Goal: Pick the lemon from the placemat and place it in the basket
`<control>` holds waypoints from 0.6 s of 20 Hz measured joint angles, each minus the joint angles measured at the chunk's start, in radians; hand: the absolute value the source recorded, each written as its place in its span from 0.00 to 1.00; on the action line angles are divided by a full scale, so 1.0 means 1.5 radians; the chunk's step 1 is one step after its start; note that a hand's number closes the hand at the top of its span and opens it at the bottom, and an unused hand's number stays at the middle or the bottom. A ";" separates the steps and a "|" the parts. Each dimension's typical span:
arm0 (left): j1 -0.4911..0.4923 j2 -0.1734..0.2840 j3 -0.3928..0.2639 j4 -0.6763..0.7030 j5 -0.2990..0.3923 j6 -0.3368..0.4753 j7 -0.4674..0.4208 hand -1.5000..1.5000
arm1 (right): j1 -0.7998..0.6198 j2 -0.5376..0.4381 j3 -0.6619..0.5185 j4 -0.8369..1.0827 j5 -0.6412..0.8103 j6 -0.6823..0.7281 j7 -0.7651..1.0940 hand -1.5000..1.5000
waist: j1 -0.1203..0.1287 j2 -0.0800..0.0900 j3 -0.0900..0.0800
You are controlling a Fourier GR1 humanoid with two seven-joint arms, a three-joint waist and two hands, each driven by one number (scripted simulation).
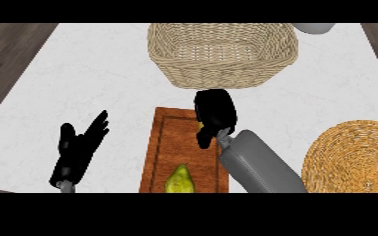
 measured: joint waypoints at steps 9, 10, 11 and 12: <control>-0.005 0.000 -0.004 0.007 -0.005 -0.001 0.009 0.50 | -0.106 0.018 0.040 -0.169 -0.127 -0.286 0.187 1.00 | 0.001 -0.005 0.001; -0.005 0.000 -0.003 0.008 -0.005 0.000 0.011 0.50 | -0.129 0.018 0.047 -0.175 -0.129 -0.310 0.212 1.00 | -0.001 -0.005 0.001; -0.003 0.001 -0.001 0.007 -0.004 0.001 0.013 0.50 | -0.157 0.018 0.051 -0.177 -0.129 -0.326 0.239 1.00 | -0.004 -0.006 0.001; 0.001 0.005 0.003 0.004 -0.003 0.001 0.013 0.50 | -0.185 0.018 0.055 -0.178 -0.127 -0.336 0.268 1.00 | -0.008 -0.006 0.000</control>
